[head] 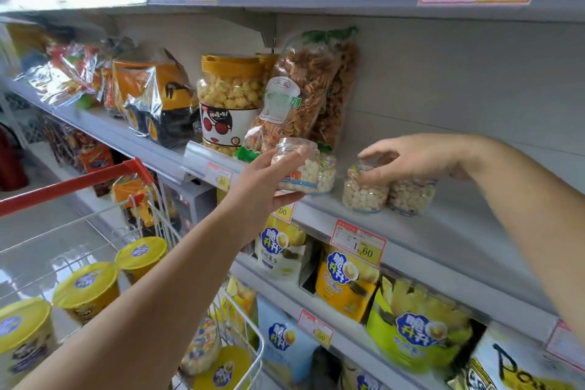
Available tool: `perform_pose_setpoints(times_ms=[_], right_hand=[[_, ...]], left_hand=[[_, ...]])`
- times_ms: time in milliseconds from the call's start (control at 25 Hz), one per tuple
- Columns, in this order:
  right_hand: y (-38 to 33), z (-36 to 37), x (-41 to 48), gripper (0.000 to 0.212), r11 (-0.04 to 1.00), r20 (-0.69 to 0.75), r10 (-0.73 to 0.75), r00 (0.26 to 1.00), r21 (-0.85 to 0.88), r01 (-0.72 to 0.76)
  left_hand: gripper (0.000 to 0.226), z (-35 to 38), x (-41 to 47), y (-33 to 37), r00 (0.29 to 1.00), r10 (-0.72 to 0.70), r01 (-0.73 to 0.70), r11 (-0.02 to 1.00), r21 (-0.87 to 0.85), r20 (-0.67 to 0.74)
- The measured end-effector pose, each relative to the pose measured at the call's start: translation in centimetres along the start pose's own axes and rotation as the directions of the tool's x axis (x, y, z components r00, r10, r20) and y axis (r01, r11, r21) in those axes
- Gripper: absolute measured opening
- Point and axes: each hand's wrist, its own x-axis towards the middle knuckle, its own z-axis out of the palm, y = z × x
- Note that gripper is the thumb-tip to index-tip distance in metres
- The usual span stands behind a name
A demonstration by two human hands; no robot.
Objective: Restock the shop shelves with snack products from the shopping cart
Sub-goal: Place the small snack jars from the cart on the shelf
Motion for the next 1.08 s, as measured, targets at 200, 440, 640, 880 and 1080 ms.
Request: perform_pose_setpoints(times_ms=[200, 440, 640, 880, 1080], right_hand=[[-0.5, 1.5, 1.9, 0.070, 1.000, -0.196, -0.014, 0.981, -0.018, 0.011], [-1.2, 1.7, 1.5, 0.078, 0.998, -0.218, 0.042, 0.975, -0.037, -0.051], [-1.0, 1.3, 0.9, 0.056, 0.996, -0.168, -0.045, 0.985, 0.068, 0.057], [-1.1, -0.4, 1.6, 0.046, 1.000, -0.177, -0.024, 0.984, 0.011, 0.026], [3.1, -2.2, -0.4, 0.032, 0.992, 0.090, 0.129, 0.988, 0.004, -0.130]], left_hand=[[0.063, 0.0, -0.3, 0.3, 1.000, 0.018, -0.018, 1.000, -0.009, -0.006], [0.061, -0.4, -0.5, 0.8, 1.000, 0.025, -0.025, 1.000, 0.003, -0.009], [0.058, -0.2, -0.3, 1.1, 0.999, 0.033, -0.034, 0.999, -0.018, -0.023], [0.065, -1.5, -0.5, 1.6, 0.998, 0.034, -0.036, 0.998, -0.041, -0.049], [0.080, -1.1, -0.8, 1.2, 1.000, 0.022, -0.022, 0.999, -0.036, -0.016]])
